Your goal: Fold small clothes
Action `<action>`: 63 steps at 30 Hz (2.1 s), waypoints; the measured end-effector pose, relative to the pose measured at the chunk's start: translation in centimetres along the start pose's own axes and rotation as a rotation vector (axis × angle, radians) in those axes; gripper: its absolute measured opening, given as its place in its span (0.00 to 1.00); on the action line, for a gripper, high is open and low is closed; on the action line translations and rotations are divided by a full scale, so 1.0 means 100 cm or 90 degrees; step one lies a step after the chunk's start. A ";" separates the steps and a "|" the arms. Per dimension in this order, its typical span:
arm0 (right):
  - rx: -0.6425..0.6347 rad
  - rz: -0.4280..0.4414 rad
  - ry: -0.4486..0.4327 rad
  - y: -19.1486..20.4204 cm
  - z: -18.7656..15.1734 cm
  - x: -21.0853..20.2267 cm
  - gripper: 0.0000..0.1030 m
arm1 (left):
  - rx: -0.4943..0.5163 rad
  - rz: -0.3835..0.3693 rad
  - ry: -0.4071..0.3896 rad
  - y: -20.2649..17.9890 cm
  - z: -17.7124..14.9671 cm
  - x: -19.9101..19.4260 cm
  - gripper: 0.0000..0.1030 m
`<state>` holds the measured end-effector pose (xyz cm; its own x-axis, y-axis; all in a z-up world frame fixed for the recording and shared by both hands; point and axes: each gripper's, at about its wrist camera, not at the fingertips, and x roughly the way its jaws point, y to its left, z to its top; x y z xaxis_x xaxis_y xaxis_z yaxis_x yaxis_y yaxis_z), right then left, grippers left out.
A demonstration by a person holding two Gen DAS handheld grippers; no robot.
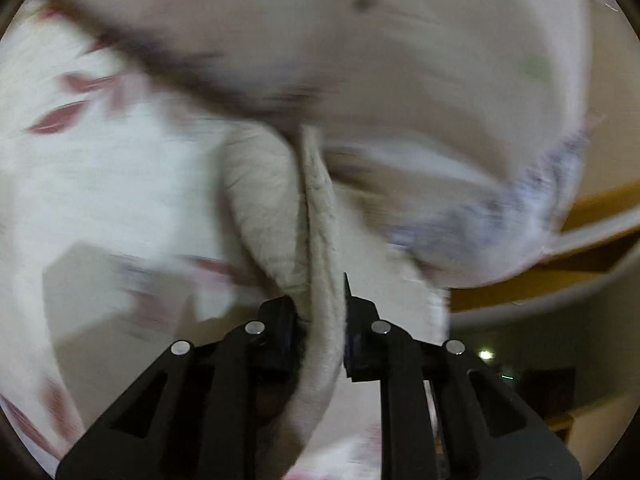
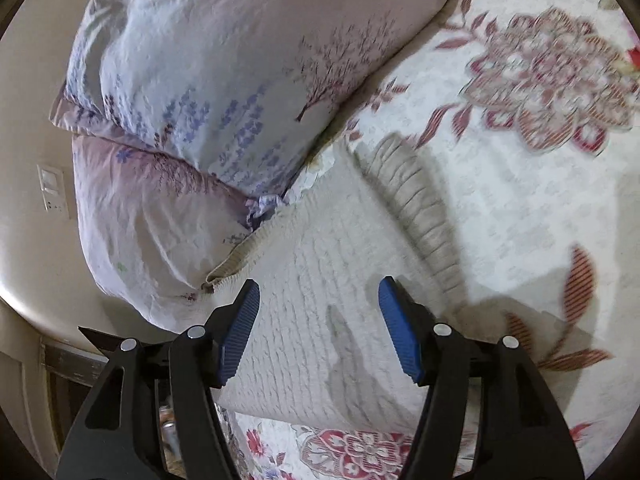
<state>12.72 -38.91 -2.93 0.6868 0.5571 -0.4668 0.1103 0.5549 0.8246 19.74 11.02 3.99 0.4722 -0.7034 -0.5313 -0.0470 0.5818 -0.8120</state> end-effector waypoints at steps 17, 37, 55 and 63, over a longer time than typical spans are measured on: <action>0.016 -0.030 0.056 -0.033 0.056 -0.015 0.89 | 0.097 -0.069 0.077 -0.141 -0.048 0.123 0.74; -0.118 -0.009 0.134 0.036 -0.001 0.035 0.27 | 0.219 0.051 0.128 -0.077 -0.081 0.057 0.41; -0.171 -0.183 -0.028 0.056 -0.020 0.037 0.75 | 0.309 0.315 -0.002 -0.055 -0.163 -0.030 0.98; -0.275 -0.293 -0.019 0.033 -0.128 0.005 0.95 | 0.318 0.401 0.046 -0.052 -0.196 0.006 0.98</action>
<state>4.17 -28.87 -4.51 0.6580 0.1877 -0.7292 0.1035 0.9367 0.3345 3.04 -0.40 3.14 0.4287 -0.1966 -0.8818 0.1218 0.9797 -0.1592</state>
